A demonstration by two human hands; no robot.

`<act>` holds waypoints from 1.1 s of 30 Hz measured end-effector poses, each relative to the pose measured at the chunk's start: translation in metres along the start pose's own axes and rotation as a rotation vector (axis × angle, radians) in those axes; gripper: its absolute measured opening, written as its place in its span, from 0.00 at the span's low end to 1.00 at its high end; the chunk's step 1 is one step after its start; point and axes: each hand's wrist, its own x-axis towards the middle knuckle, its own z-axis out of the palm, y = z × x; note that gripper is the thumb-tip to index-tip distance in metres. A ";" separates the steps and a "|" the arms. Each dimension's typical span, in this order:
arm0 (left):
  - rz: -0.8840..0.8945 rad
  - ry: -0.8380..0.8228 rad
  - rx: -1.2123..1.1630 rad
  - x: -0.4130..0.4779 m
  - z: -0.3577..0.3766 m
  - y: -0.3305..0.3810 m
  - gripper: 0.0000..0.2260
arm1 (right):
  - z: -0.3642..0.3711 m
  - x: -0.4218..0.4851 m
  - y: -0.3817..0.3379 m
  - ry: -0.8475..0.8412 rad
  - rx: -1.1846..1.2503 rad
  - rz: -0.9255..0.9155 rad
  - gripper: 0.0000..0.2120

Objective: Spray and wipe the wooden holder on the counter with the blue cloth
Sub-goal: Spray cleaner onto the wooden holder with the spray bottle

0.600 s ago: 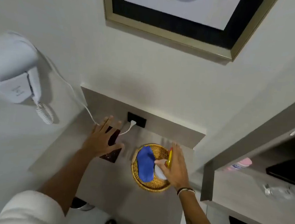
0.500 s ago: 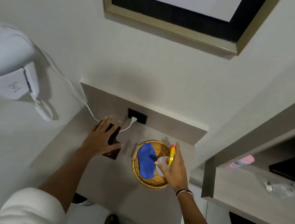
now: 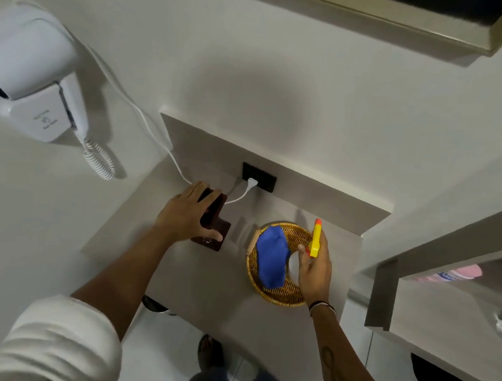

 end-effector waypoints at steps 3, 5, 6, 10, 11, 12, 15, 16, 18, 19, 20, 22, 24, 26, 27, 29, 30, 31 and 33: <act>-0.080 0.025 -0.103 -0.004 0.001 -0.009 0.54 | 0.001 0.009 -0.006 0.037 -0.053 -0.051 0.26; -0.140 0.028 -0.214 -0.009 0.000 -0.019 0.55 | -0.001 0.015 -0.014 0.037 -0.118 -0.121 0.23; -0.155 0.027 -0.273 -0.012 0.000 -0.025 0.56 | -0.004 0.018 -0.019 0.031 -0.137 -0.160 0.23; -0.122 0.063 -0.534 -0.033 0.002 -0.048 0.55 | -0.002 0.023 -0.042 -0.105 -0.102 -0.278 0.17; -0.127 0.074 -0.577 -0.039 0.004 -0.052 0.54 | 0.002 0.023 -0.050 -0.188 -0.064 -0.279 0.18; -0.139 0.075 -0.613 -0.045 0.005 -0.055 0.53 | 0.006 0.022 -0.058 -0.273 -0.030 -0.265 0.19; -0.188 0.037 -0.664 -0.058 0.010 -0.063 0.52 | 0.026 0.017 -0.074 -0.456 0.000 -0.259 0.18; -0.199 0.018 -0.658 -0.060 0.011 -0.066 0.53 | 0.033 0.014 -0.077 -0.493 -0.041 -0.292 0.18; -0.203 -0.012 -0.637 -0.062 0.012 -0.071 0.56 | 0.046 0.008 -0.086 -0.536 -0.116 -0.384 0.18; -0.197 -0.020 -0.631 -0.061 0.012 -0.073 0.57 | 0.052 0.005 -0.090 -0.554 -0.133 -0.432 0.18; -0.189 -0.026 -0.623 -0.061 0.011 -0.074 0.57 | 0.058 0.003 -0.094 -0.576 -0.149 -0.485 0.18; -0.173 -0.032 -0.590 -0.059 0.010 -0.073 0.56 | 0.069 0.004 -0.099 -0.629 -0.205 -0.565 0.18; -0.157 -0.035 -0.549 -0.057 0.008 -0.072 0.55 | 0.078 0.007 -0.101 -0.663 -0.267 -0.573 0.18; -0.135 -0.041 -0.527 -0.055 0.005 -0.071 0.54 | 0.084 0.009 -0.101 -0.655 -0.297 -0.549 0.19; -0.126 -0.048 -0.522 -0.054 0.004 -0.072 0.54 | 0.086 0.010 -0.101 -0.647 -0.297 -0.534 0.19; -0.119 -0.068 -0.525 -0.055 0.000 -0.072 0.53 | 0.087 0.011 -0.101 -0.641 -0.292 -0.510 0.19; -0.117 -0.075 -0.527 -0.056 -0.001 -0.072 0.53 | 0.086 0.012 -0.101 -0.639 -0.289 -0.505 0.19; -0.116 -0.078 -0.525 -0.057 -0.003 -0.071 0.53 | 0.086 0.012 -0.100 -0.635 -0.287 -0.507 0.19; -0.122 -0.081 -0.517 -0.059 -0.005 -0.070 0.53 | 0.086 0.011 -0.101 -0.623 -0.284 -0.515 0.18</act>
